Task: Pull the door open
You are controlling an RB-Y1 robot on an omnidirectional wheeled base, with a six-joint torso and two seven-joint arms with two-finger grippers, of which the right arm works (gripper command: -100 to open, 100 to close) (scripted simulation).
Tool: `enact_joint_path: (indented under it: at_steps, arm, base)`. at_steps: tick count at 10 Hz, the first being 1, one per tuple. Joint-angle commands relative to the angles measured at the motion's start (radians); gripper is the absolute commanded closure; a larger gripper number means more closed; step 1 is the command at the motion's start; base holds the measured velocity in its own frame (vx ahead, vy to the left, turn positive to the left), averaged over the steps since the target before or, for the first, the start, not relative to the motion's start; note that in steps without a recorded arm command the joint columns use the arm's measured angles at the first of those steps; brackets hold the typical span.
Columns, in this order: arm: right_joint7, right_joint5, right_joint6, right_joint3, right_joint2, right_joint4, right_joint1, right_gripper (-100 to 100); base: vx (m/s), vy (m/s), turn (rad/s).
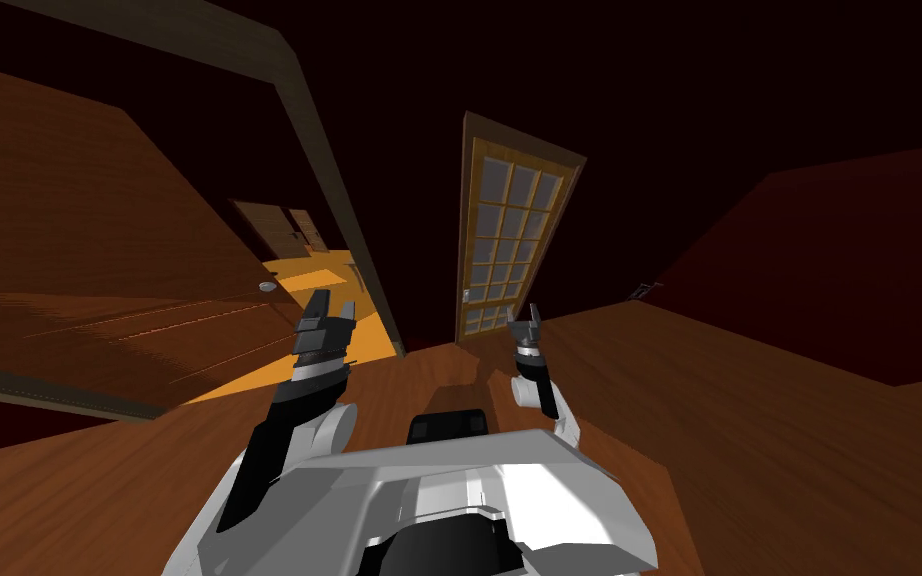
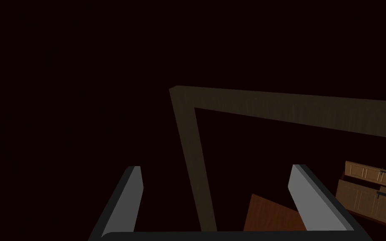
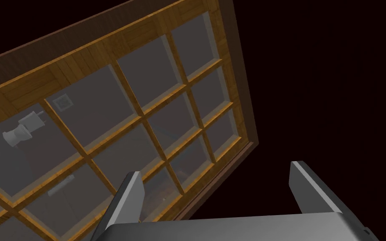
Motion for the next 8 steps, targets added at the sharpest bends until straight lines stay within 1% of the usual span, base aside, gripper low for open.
enact_joint_path:
  at_steps: [1, 2, 3, 4, 6, 7, 8]
  arm:
    - [-0.018, -0.002, -0.008, -0.001, -0.002, 0.029, -0.011, -100]
    - [-0.050, -0.007, -0.014, 0.000, -0.006, 0.068, -0.025, -100]
    - [-0.082, -0.012, -0.020, 0.001, -0.010, 0.096, -0.039, -100]
    - [-0.082, -0.012, -0.020, 0.001, -0.010, 0.108, -0.039, -100]
    - [-0.143, -0.021, -0.032, 0.002, -0.018, 0.175, -0.068, -100]
    - [-0.148, -0.021, -0.032, 0.002, -0.018, 0.190, -0.068, -100]
    - [-0.182, -0.026, -0.039, 0.003, -0.021, 0.228, -0.083, -100]
  base:
    - [0.046, -0.005, 0.032]
    - [0.052, -0.005, 0.061]
    - [0.084, -0.017, 0.095]
    - [0.063, -0.017, 0.033]
    - [0.061, -0.010, 0.080]
    - [0.055, -0.009, 0.030]
    - [0.059, -0.010, 0.054]
